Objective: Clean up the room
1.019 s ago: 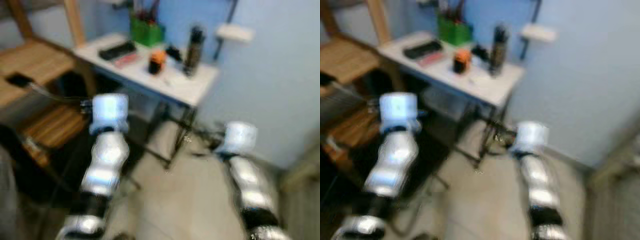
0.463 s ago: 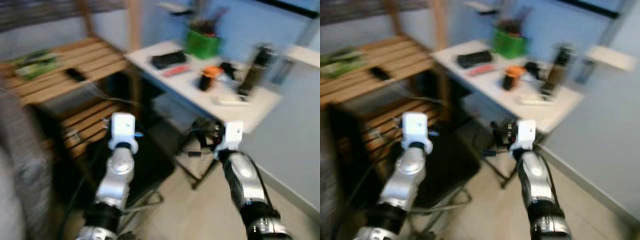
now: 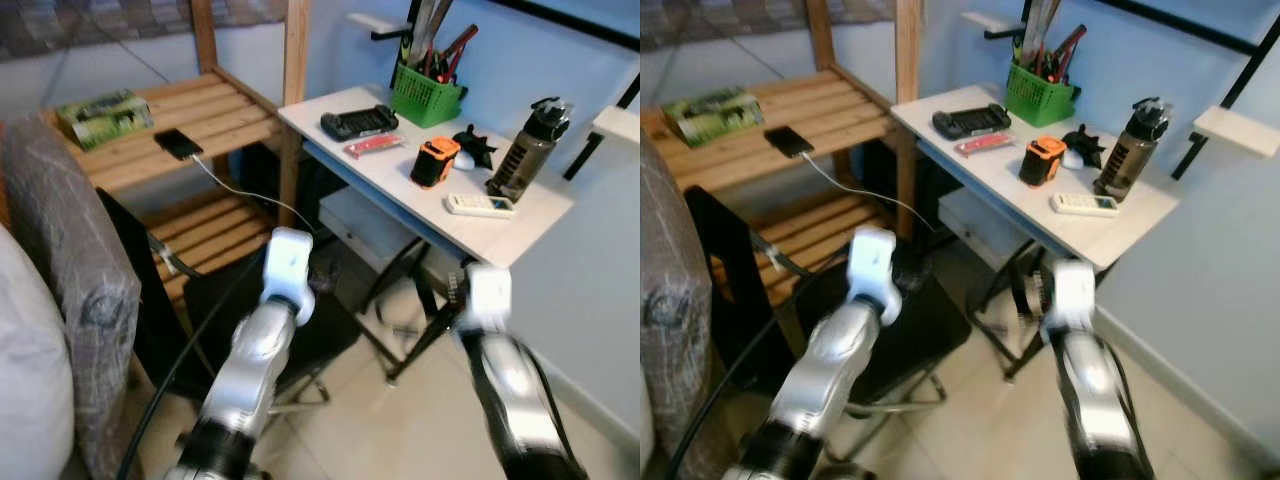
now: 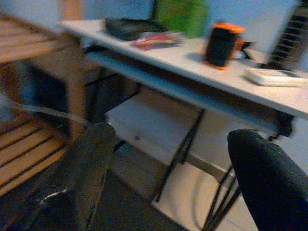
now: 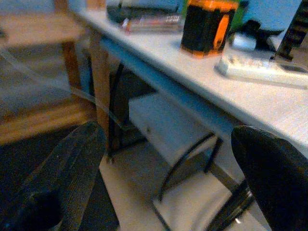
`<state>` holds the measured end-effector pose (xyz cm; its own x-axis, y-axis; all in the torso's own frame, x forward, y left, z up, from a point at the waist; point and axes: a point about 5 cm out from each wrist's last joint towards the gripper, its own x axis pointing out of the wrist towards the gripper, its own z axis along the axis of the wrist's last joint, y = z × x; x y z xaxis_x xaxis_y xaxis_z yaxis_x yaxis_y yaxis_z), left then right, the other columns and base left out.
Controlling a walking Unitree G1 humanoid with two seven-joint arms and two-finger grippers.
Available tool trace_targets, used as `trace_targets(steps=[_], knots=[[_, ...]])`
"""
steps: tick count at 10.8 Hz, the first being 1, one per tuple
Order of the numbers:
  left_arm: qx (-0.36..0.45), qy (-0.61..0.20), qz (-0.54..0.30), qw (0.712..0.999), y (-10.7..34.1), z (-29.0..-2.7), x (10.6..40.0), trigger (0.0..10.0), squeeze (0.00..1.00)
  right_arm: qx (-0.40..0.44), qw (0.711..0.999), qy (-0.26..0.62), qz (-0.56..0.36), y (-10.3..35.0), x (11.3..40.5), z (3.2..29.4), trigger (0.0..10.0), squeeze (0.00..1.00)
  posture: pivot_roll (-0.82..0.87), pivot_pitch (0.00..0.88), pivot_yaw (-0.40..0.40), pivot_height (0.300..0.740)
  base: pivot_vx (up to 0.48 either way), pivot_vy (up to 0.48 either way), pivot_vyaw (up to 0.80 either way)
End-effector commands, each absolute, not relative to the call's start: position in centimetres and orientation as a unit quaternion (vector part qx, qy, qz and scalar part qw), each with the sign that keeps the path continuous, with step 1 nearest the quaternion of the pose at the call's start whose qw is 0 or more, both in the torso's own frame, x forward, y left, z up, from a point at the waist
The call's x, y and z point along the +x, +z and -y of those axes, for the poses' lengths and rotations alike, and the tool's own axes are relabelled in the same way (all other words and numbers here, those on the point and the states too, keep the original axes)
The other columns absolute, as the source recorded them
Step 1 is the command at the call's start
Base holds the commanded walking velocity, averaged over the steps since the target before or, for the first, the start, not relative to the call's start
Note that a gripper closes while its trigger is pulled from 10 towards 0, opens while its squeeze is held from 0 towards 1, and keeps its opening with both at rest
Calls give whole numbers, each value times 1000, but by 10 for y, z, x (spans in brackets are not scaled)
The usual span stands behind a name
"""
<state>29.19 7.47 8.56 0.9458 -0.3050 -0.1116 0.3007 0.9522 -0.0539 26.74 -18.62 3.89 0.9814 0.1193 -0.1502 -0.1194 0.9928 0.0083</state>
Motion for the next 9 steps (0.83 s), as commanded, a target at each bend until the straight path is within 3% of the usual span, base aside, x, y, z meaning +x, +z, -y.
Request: trace_targets(steps=[1,2,9], knots=[[-40,-151,-34,987,94,-61,292,10000,0,-15,995,67,-66,47,272,189,10000,0,193,0,-148,740,0,0,0],[-33,-158,-25,987,91,-58,290,10000,0,-23,992,96,-82,45,270,186,10000,0,225,0,-193,740,0,0,0],[-33,-158,-25,987,91,-58,290,10000,0,-23,992,96,-82,45,270,186,10000,0,225,0,-193,740,0,0,0]])
